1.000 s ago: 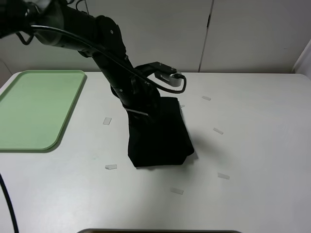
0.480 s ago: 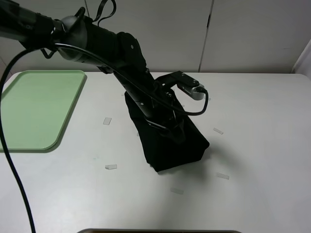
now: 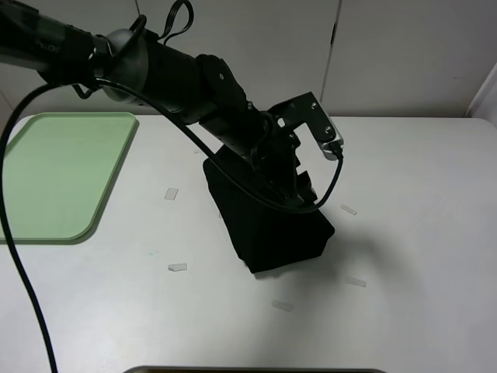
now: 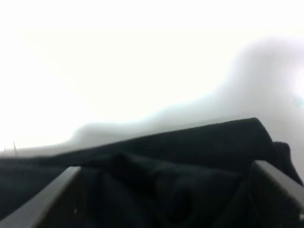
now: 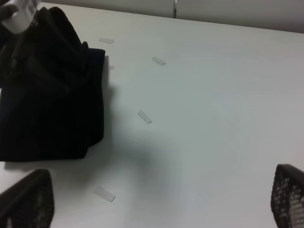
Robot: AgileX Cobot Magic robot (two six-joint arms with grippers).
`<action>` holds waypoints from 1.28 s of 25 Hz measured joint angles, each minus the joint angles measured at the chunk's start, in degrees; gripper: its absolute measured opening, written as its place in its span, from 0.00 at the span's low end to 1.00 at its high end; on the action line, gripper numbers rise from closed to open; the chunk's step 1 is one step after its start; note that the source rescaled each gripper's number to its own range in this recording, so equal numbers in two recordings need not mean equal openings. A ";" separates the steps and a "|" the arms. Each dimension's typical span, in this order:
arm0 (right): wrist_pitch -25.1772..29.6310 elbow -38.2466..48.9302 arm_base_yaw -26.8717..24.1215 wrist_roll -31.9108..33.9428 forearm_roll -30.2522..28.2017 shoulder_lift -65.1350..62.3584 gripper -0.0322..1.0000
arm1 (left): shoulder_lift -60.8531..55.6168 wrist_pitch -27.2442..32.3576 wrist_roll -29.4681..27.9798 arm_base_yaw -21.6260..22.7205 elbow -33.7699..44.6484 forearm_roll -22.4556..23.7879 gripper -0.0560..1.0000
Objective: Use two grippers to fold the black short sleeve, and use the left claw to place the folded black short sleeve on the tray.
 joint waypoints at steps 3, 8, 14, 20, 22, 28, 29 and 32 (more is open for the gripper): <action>0.00 0.00 0.00 0.00 0.00 0.00 1.00 | 0.00 -0.44 2.11 -0.40 0.00 -1.98 0.69; 0.00 0.00 0.00 0.00 0.00 0.00 1.00 | -0.36 -3.68 1.97 -0.40 0.00 -10.98 0.69; 0.00 0.00 0.00 0.00 0.00 0.00 1.00 | -6.28 -5.95 -2.45 2.06 2.35 -15.19 0.69; 0.00 0.00 0.00 0.00 0.00 0.00 1.00 | -12.56 -10.42 -6.32 5.72 13.45 -15.19 0.69; 0.00 0.00 0.00 0.00 0.00 0.00 1.00 | -13.51 -11.39 -6.62 6.18 15.46 -15.19 0.69; 0.00 0.00 0.00 0.00 0.00 0.00 1.00 | -16.56 -17.18 -6.66 7.86 24.46 -15.19 0.69; 0.00 0.00 0.00 0.00 0.00 0.00 1.00 | -16.42 -19.19 -6.22 7.91 25.48 -15.19 0.69; 0.00 0.00 0.00 0.00 0.05 0.00 1.00 | -15.41 -22.75 -5.85 7.91 26.23 -15.19 0.69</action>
